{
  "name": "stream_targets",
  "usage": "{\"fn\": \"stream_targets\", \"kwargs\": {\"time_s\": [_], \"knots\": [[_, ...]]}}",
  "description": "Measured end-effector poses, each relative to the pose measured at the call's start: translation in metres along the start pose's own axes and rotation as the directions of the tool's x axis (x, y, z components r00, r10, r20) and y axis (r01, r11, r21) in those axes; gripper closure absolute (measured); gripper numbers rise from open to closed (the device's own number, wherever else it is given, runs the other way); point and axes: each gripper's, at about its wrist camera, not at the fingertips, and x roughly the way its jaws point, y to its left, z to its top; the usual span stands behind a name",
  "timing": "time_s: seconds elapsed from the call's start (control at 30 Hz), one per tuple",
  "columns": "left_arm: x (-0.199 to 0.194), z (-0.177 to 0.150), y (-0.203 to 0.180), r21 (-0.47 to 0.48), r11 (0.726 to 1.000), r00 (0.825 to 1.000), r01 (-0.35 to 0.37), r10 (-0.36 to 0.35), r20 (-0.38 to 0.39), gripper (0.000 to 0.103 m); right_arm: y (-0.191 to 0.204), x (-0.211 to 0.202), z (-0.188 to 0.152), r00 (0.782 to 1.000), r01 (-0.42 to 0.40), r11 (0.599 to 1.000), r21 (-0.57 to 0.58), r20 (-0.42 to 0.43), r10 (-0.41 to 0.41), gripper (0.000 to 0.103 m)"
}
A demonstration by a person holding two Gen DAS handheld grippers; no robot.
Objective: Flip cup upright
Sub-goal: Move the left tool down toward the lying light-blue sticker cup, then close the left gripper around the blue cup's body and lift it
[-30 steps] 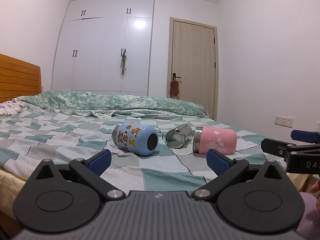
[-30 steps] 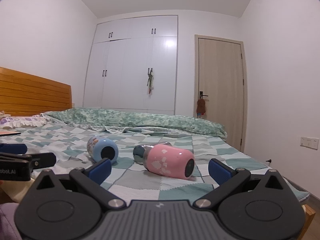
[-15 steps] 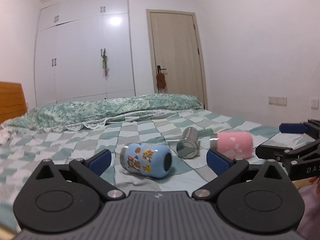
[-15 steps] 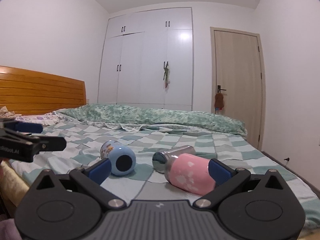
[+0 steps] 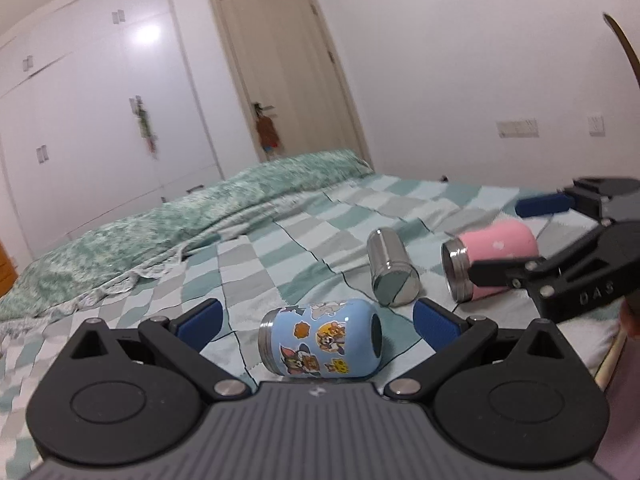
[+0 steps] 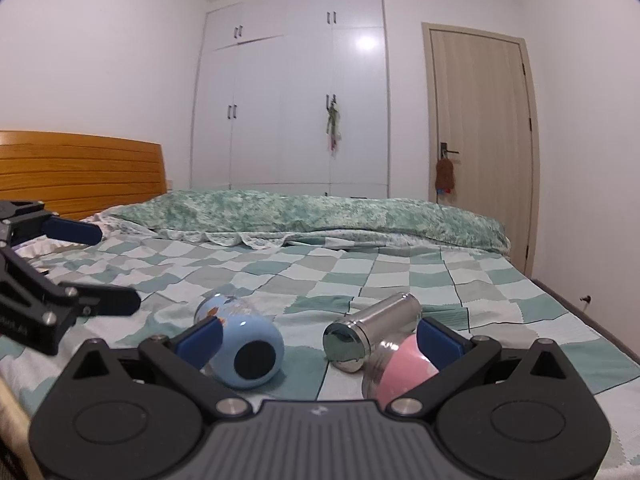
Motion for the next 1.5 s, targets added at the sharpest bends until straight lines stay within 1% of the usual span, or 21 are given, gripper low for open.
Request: {"fn": "stream_targets", "kwargs": {"time_s": [0.1, 0.23, 0.27, 0.33, 0.43, 0.53, 0.57, 0.67, 0.73, 0.83, 0.97, 1.03, 1.1, 1.23, 1.33, 1.43, 1.5], "knots": [[0.019, 0.003, 0.008, 0.058, 0.998, 0.999, 0.034, -0.032, -0.040, 0.000, 0.002, 0.017, 0.005, 0.999, 0.027, 0.999, 0.018, -0.026, -0.026, 0.000], [0.042, 0.004, 0.017, 0.125, 0.988, 0.993, 0.089, -0.078, -0.090, 0.000, 0.003, 0.039, 0.008, 0.997, 0.063, 0.997, 0.033, -0.053, -0.061, 0.000], [0.048, 0.004, 0.019, 0.139, 0.984, 0.989, 0.114, -0.099, -0.108, 0.000, 0.004, 0.042, 0.007, 0.996, 0.070, 0.997, 0.036, -0.057, -0.068, 0.000], [0.060, 0.004, 0.020, 0.174, 0.974, 0.984, 0.142, -0.120, -0.134, 0.000, 0.004, 0.052, 0.006, 0.993, 0.091, 0.995, 0.042, -0.073, -0.087, 0.000], [0.078, 0.002, 0.020, 0.243, 0.949, 0.972, 0.199, -0.160, -0.172, 0.000, 0.004, 0.062, 0.004, 0.990, 0.115, 0.992, 0.046, -0.092, -0.111, 0.000], [0.097, 0.000, 0.017, 0.328, 0.911, 0.959, 0.252, -0.190, -0.208, 0.000, 0.001, 0.070, 0.001, 0.983, 0.149, 0.987, 0.057, -0.115, -0.142, 0.000], [0.103, -0.001, 0.015, 0.358, 0.894, 0.955, 0.270, -0.202, -0.216, 0.000, -0.001, 0.072, 0.000, 0.981, 0.158, 0.986, 0.061, -0.125, -0.149, 0.000], [0.118, 0.000, 0.014, 0.412, 0.855, 0.943, 0.315, -0.233, -0.237, 0.000, -0.003, 0.079, -0.002, 0.973, 0.183, 0.981, 0.061, -0.151, -0.172, 0.000], [0.129, 0.000, 0.012, 0.441, 0.834, 0.938, 0.332, -0.243, -0.245, 0.000, -0.002, 0.083, -0.004, 0.967, 0.202, 0.978, 0.054, -0.166, -0.191, 0.000], [0.141, -0.004, 0.013, 0.468, 0.790, 0.914, 0.397, -0.293, -0.281, 0.000, 0.000, 0.087, -0.007, 0.961, 0.220, 0.974, 0.048, -0.184, -0.207, 0.000], [0.149, -0.010, 0.012, 0.516, 0.718, 0.883, 0.468, -0.351, -0.312, 0.000, 0.002, 0.092, -0.008, 0.955, 0.230, 0.972, 0.042, -0.201, -0.217, 0.000], [0.154, -0.010, 0.012, 0.526, 0.693, 0.869, 0.494, -0.376, -0.321, 0.000, 0.005, 0.093, -0.009, 0.954, 0.228, 0.973, 0.035, -0.208, -0.216, 0.000], [0.159, -0.011, 0.011, 0.532, 0.665, 0.852, 0.524, -0.399, -0.340, 0.000, 0.008, 0.096, -0.009, 0.952, 0.227, 0.974, 0.020, -0.214, -0.218, 0.000], [0.170, -0.017, 0.010, 0.552, 0.607, 0.820, 0.572, -0.427, -0.381, 0.000, 0.012, 0.096, -0.010, 0.947, 0.235, 0.972, 0.000, -0.223, -0.229, 0.000], [0.177, -0.022, 0.007, 0.570, 0.580, 0.813, 0.581, -0.436, -0.385, 0.000, 0.012, 0.097, -0.010, 0.945, 0.242, 0.970, -0.006, -0.226, -0.237, 0.000], [0.185, -0.022, 0.009, 0.561, 0.579, 0.805, 0.592, -0.457, -0.377, 0.000, 0.013, 0.098, -0.011, 0.942, 0.251, 0.968, -0.019, -0.225, -0.248, 0.000], [0.190, -0.024, 0.007, 0.572, 0.570, 0.806, 0.590, -0.458, -0.375, 0.000, 0.015, 0.099, -0.012, 0.940, 0.257, 0.966, -0.030, -0.225, -0.257, 0.000]]}}
